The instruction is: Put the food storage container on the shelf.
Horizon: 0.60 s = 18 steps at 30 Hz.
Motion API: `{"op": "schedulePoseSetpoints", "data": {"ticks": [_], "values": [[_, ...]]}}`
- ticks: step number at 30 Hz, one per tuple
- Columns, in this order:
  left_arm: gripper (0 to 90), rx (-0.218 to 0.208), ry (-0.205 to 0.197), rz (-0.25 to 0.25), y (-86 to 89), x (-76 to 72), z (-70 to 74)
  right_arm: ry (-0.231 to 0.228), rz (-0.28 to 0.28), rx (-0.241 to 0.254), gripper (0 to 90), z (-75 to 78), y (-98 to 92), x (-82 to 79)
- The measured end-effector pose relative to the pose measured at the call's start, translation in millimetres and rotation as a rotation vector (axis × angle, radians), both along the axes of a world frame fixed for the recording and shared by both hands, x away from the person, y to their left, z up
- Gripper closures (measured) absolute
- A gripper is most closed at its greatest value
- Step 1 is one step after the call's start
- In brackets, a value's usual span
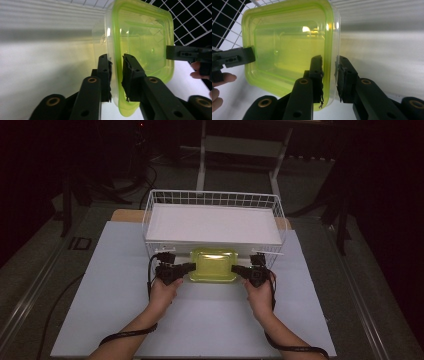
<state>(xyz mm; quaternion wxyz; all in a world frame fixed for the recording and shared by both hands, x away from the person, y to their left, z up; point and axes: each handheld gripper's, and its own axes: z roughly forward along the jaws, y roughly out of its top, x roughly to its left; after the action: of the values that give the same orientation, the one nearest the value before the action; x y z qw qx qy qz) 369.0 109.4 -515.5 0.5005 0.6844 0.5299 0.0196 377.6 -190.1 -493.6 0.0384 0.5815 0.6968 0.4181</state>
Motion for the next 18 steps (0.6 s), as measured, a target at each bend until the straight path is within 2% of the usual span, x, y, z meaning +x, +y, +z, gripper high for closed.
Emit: {"op": "schedulePoseSetpoints", "data": {"ticks": [3, 4, 7, 11, 12, 15, 16, 18], "values": [[71.0, 0.025, -0.051, -0.01, -3.0, -1.3, -4.7, -0.035, -0.015, -0.004, 72.0, -2.2, 1.7, 0.4], [69.8, 0.025, -0.051, -0.01, -3.0, -1.3, -4.7, -0.035, -0.015, -0.004, 72.0, -2.2, 1.7, 0.4], [64.9, 0.033, -0.074, -0.003, -4.0, 0.3, -7.1, -0.08, -0.022, -0.01, 69.1, -6.9, 1.2, 3.1], [61.7, 0.025, -0.077, 0.016, -4.4, 3.0, -7.7, -0.094, -0.043, -0.011, 67.8, -8.9, 2.2, 4.7], [57.8, 0.022, -0.081, 0.019, -4.8, 3.7, -7.7, -0.096, -0.052, -0.012, 67.2, -9.1, 3.1, 5.3], [53.2, 0.019, -0.097, 0.021, -5.3, 4.8, -6.7, -0.112, -0.053, -0.018, 58.4, -7.9, 4.9, 4.7], [53.2, 0.016, -0.102, 0.017, -5.4, 4.7, -6.1, -0.112, -0.053, -0.018, 58.4, -7.9, 4.9, 4.7], [51.7, 0.029, -0.117, 0.018, -6.0, 3.0, -4.6, -0.142, -0.046, -0.022, 55.7, -5.3, 5.6, 3.2]]}}
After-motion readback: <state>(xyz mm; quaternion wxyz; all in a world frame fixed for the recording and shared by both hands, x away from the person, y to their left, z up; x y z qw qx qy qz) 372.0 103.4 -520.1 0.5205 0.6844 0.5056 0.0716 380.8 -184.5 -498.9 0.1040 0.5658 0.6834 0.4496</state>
